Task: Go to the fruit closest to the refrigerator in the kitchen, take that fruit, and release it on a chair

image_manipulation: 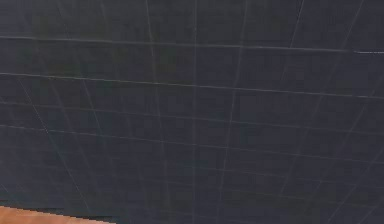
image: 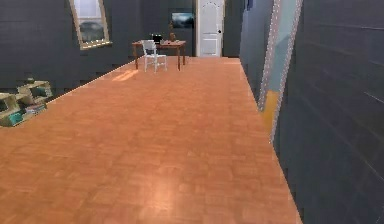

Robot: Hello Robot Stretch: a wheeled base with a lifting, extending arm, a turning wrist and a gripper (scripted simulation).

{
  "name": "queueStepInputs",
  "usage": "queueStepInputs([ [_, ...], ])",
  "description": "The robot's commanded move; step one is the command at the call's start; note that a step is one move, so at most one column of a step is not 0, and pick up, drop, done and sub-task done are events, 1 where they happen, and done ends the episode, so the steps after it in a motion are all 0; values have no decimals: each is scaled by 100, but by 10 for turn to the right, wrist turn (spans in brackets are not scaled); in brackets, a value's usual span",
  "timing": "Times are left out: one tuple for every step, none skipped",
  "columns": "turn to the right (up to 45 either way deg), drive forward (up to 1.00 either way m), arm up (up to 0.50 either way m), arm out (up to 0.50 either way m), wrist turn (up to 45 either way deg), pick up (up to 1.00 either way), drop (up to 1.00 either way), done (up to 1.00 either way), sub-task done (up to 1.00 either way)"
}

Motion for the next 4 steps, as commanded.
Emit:
queueStepInputs([
  [30, 0, 0, 0, 0, 0, 0, 0, 0],
  [0, 100, 0, 0, 0, 0, 0, 0, 0],
  [0, 100, 0, 0, 0, 0, 0, 0, 0],
  [0, 100, 0, 0, 0, 0, 0, 0, 0],
])
